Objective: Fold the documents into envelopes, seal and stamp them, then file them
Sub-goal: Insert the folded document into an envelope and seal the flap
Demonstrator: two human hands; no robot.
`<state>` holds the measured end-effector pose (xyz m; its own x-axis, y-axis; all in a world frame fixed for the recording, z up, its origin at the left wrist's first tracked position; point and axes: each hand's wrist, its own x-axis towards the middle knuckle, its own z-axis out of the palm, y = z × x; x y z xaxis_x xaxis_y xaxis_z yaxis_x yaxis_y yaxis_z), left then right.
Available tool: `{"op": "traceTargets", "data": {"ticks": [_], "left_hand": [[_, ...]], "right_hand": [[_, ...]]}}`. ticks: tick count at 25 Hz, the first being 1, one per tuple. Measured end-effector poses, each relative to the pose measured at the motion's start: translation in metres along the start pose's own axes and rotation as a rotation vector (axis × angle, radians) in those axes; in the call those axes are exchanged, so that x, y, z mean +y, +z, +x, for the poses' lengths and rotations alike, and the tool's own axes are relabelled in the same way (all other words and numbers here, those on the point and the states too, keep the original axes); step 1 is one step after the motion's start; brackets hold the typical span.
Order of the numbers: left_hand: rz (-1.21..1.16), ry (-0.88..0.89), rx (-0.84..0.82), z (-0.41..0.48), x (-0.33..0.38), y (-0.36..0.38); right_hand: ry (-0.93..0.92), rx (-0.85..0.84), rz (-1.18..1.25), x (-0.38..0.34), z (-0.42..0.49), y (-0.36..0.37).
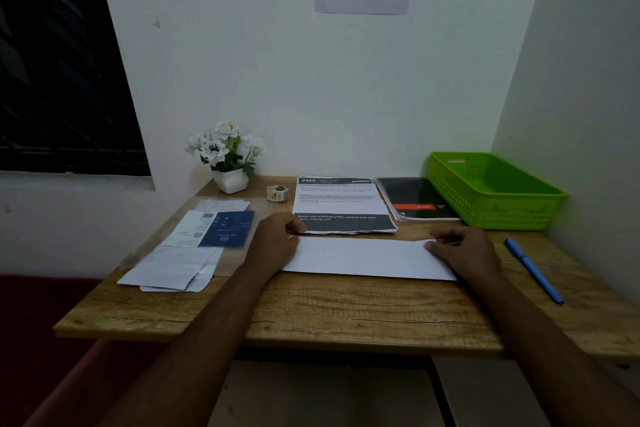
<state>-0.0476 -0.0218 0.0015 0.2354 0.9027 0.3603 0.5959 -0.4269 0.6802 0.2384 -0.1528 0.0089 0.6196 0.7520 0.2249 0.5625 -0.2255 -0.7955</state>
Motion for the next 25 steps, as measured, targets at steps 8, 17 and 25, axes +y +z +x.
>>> {"op": "traceTargets", "data": {"ticks": [8,17,25], "left_hand": [[0.09,0.093,0.012,-0.004,0.003,0.001],[0.181,0.288,-0.058,-0.01,0.001,0.002],[-0.01,0.29,-0.101,-0.012,0.005,0.0]], "right_hand": [[-0.016,-0.009,-0.107,-0.002,-0.001,0.001],[-0.279,-0.239,-0.468,-0.003,-0.005,0.006],[-0.319,-0.186,-0.366,-0.002,-0.008,0.006]]}}
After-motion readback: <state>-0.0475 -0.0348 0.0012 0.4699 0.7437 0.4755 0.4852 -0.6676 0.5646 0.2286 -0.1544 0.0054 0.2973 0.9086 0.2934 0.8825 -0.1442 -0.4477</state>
